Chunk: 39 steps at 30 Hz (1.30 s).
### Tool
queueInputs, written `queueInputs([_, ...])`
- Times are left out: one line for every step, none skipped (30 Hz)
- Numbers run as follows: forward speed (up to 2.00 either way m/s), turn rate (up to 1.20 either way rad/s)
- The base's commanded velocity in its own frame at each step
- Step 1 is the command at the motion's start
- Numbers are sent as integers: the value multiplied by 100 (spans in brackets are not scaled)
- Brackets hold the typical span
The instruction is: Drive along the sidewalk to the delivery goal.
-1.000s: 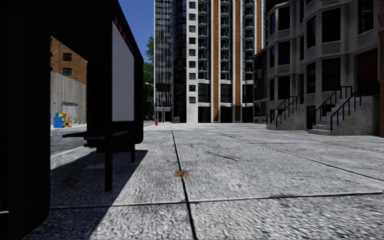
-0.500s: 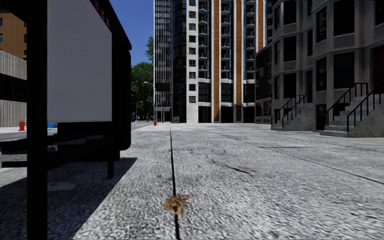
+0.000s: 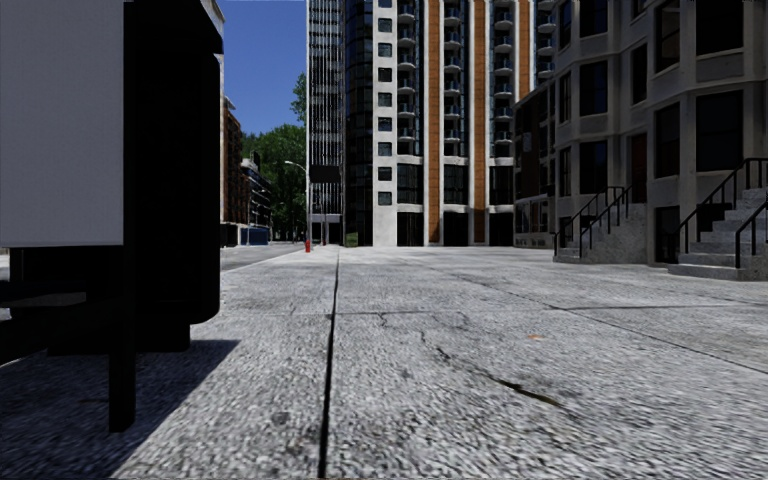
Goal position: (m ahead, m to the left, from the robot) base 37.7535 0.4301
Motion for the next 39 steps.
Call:
queueInputs([200,11])
queueInputs([200,11])
queueInputs([200,11])
queueInputs([200,11])
queueInputs([200,11])
queueInputs([200,11])
queueInputs([200,11])
queueInputs([200,12])
queueInputs([200,13])
queueInputs([200,19])
queueInputs([200,19])
queueInputs([200,21])
queueInputs([200,21])
queueInputs([200,21])
queueInputs([200,21])
queueInputs([200,13])
queueInputs([200,0])
queueInputs([200,0])
queueInputs([200,0])
queueInputs([200,0])
queueInputs([200,0])
queueInputs([200,0])
queueInputs([200,0])
queueInputs([200,0])
queueInputs([200,0])
queueInputs([200,0])
queueInputs([200,0])
queueInputs([200,0])
queueInputs([200,0])
queueInputs([200,0])
queueInputs([200,0])
queueInputs([200,0])
queueInputs([200,0])
queueInputs([200,0])
queueInputs([200,0])
queueInputs([200,0])
queueInputs([200,0])
queueInputs([200,0])
queueInputs([200,0])
